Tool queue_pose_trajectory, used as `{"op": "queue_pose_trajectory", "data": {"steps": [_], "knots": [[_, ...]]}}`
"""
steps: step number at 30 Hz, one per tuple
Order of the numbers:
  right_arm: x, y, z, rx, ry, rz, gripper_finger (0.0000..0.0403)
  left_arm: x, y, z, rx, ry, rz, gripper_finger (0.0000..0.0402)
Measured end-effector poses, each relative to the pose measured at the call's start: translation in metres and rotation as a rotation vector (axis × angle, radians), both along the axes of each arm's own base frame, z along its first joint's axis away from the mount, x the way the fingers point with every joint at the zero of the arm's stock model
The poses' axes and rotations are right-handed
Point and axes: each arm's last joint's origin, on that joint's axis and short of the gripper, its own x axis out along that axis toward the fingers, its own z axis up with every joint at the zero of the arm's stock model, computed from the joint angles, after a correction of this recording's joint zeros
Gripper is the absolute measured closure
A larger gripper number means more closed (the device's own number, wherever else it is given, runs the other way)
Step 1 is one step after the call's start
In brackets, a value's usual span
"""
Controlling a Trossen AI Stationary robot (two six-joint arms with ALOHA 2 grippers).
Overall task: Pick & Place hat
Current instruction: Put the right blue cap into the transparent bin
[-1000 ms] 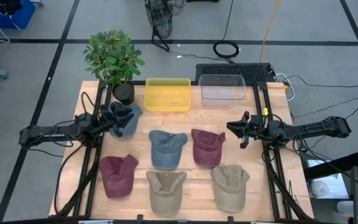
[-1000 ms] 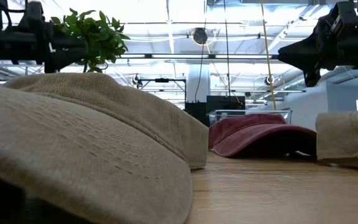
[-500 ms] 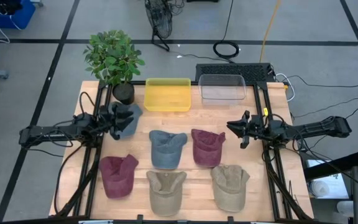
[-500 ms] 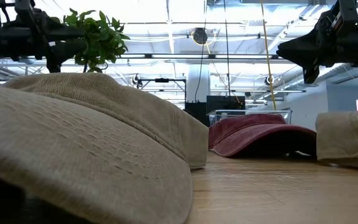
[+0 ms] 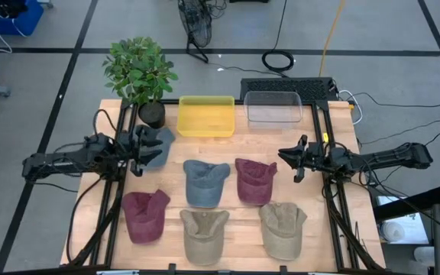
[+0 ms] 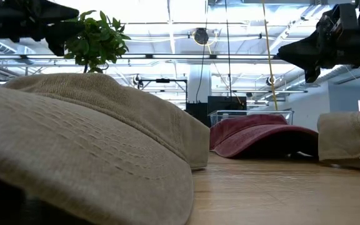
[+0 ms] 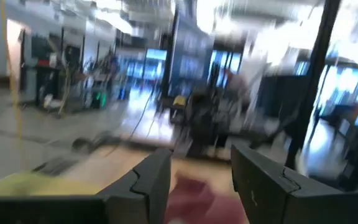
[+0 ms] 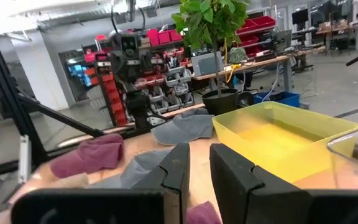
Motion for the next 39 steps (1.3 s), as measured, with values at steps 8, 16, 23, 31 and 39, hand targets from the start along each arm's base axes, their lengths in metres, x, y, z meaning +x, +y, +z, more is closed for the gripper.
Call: {"op": "queue_pose_trajectory", "data": {"steps": [8, 16, 23, 31, 39], "knots": [[0.004, -0.002, -0.006, 0.028, 0.051, -0.058, 0.0347, 0.01, 0.007, 0.036, 0.067, 0.214, 0.079, 0.0234], [0.011, -0.001, -0.01, 0.043, 0.096, -0.06, 0.0306, 0.041, 0.007, 0.038, 0.155, 0.26, -0.109, 0.0234], [0.02, 0.002, -0.002, 0.03, 0.075, 0.027, 0.0272, 0.054, 0.008, 0.041, 0.075, 0.284, -0.119, 0.0234], [0.025, 0.006, -0.005, 0.024, 0.097, 0.065, 0.0279, 0.067, -0.002, 0.035, 0.079, 0.316, -0.194, 0.0234], [0.027, 0.006, -0.008, -0.001, 0.128, 0.049, 0.0281, 0.086, -0.015, 0.021, 0.092, 0.389, -0.208, 0.0234]]}}
